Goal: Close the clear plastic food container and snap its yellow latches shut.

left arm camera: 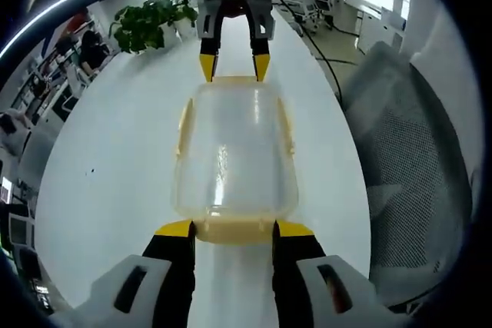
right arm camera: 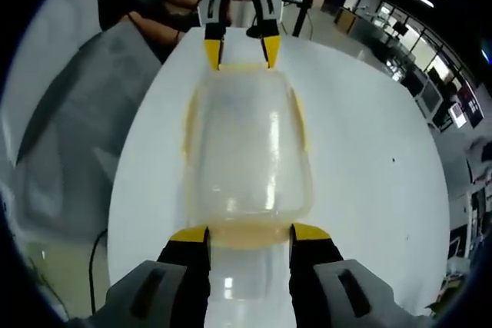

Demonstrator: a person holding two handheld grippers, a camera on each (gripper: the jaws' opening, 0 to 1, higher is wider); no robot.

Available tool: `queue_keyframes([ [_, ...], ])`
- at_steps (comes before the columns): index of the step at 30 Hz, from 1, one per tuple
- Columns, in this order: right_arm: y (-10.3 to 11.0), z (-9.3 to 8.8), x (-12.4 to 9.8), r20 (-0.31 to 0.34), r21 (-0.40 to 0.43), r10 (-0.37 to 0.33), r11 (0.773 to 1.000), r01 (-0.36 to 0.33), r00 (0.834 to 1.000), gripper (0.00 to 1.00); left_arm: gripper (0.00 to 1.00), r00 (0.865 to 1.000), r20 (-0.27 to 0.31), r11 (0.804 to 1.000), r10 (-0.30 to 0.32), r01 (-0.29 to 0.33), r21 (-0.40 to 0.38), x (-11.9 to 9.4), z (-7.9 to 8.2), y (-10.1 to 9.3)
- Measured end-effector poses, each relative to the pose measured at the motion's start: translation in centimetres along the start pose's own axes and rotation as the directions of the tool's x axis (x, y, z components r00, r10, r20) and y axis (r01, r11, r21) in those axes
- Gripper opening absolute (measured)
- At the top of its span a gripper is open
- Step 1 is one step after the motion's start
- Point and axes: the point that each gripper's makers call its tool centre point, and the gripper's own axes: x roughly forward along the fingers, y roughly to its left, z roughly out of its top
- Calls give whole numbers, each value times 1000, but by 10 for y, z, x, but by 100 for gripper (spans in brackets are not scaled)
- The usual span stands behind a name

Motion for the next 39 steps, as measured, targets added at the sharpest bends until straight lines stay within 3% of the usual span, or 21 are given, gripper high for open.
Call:
queue_keyframes([
  [23, 10, -52, -22, -22, 35, 43, 998, -43, 999, 38, 38, 998, 38, 998, -55, 56, -17, 35, 44, -9],
  [39, 14, -77, -31, -19, 53, 66, 996, -65, 998, 38, 38, 996, 47, 996, -81, 82, -30, 52, 64, -13],
])
